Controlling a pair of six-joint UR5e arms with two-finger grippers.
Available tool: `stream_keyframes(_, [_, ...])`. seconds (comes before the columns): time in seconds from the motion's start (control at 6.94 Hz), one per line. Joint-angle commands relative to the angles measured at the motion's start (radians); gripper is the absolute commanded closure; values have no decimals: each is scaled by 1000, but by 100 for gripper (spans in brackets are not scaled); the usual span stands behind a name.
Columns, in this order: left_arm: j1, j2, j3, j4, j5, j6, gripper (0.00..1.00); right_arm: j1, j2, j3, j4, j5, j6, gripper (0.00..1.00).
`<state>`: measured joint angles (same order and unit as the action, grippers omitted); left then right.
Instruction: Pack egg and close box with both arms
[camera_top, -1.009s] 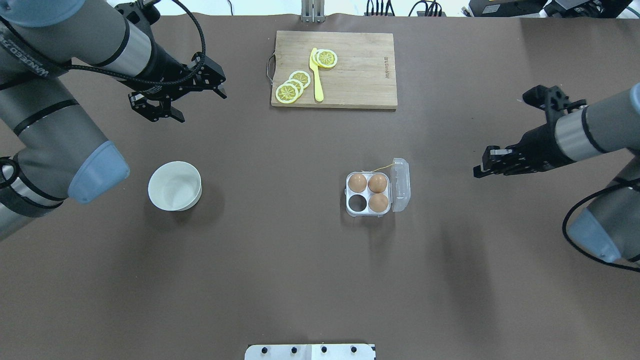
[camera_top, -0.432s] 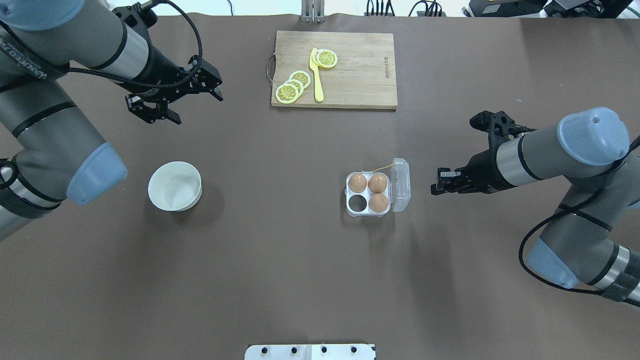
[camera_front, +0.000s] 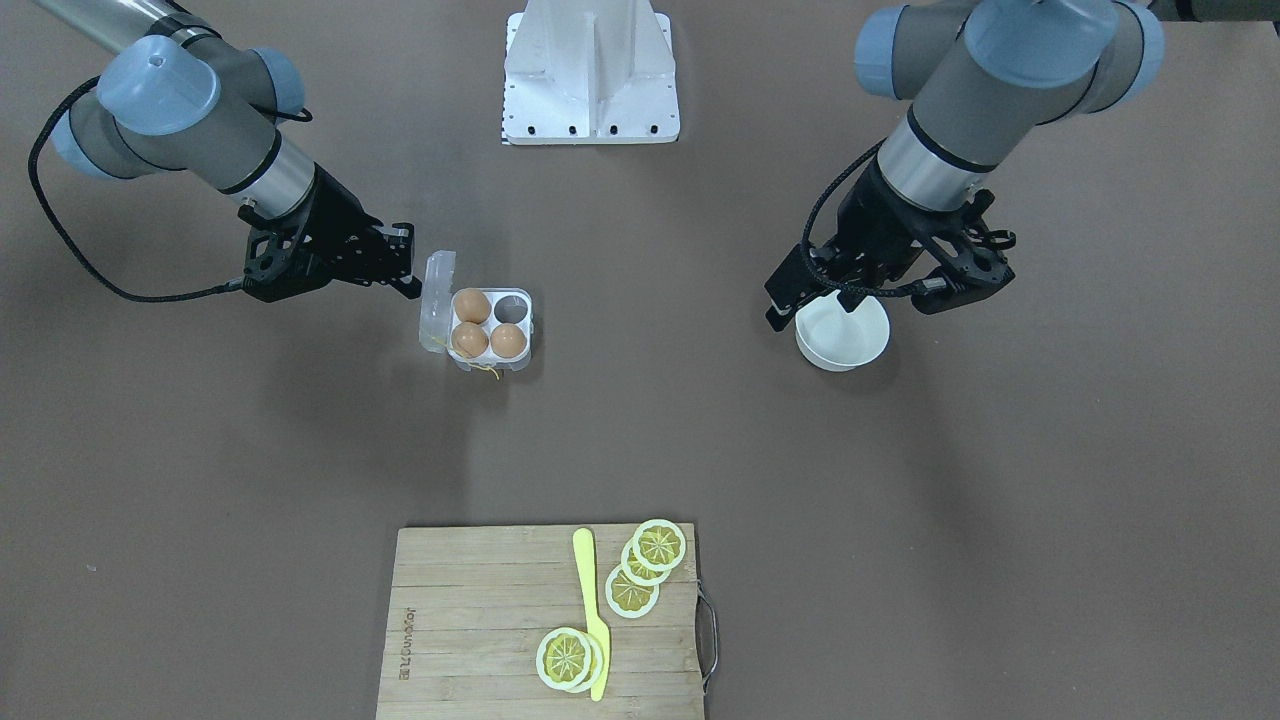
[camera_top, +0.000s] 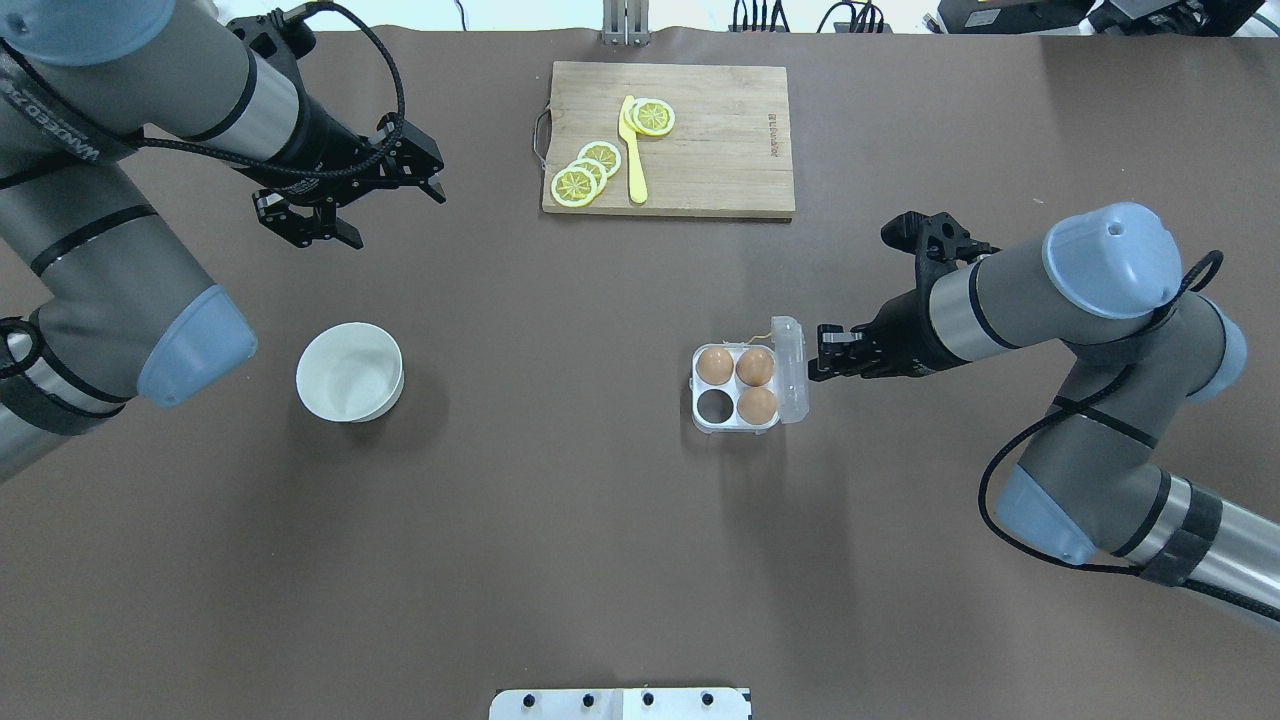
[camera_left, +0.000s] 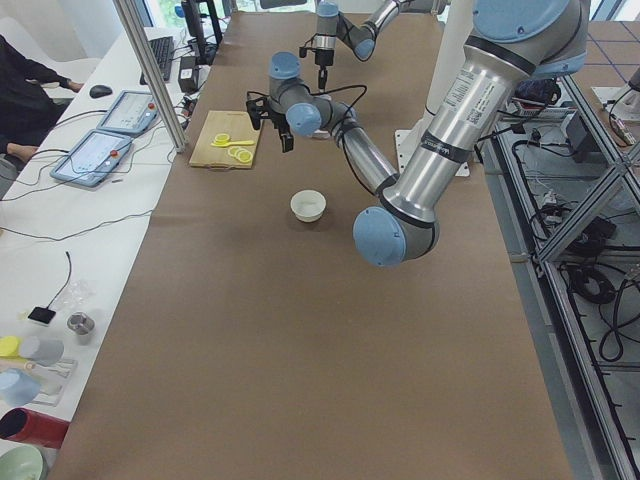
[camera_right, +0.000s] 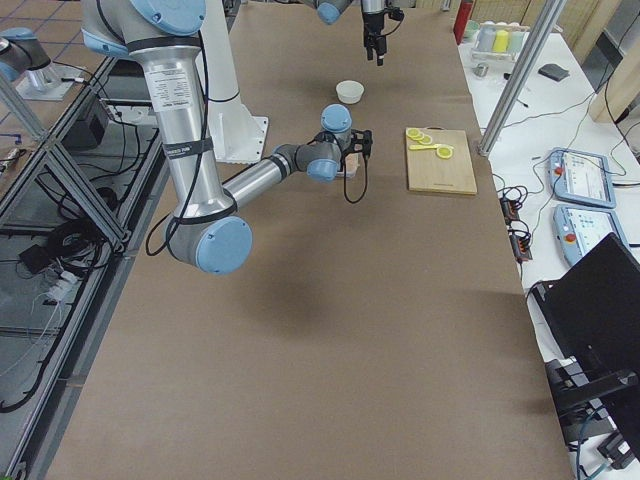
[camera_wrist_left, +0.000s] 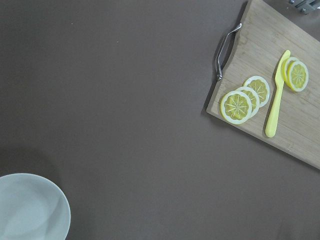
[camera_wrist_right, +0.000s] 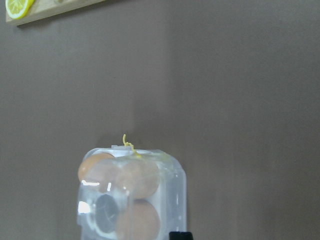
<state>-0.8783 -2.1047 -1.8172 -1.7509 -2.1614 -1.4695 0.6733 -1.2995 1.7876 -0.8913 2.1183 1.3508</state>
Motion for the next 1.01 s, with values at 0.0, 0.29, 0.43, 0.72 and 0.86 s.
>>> stream_keyframes(0.0, [-1, 2, 3, -7, -1, 0, 2, -17, 87, -4, -39, -1, 42, 100])
stream_keyframes(0.29, [-13, 29, -19, -9, 0, 0, 2, -11, 105, 3, -66, 0, 56, 65])
stream_keyframes(0.43, [-28, 28, -24, -7, -1, 2, 2, 12, 108, 0, -86, 8, 57, 32])
stream_keyframes(0.72, [-31, 64, -24, 4, 20, 149, 2, 133, 144, 6, -248, 86, 30, 0])
stream_keyframes(0.86, [-83, 78, -14, 11, 58, 178, 2, 231, 140, 7, -347, 157, -32, 0])
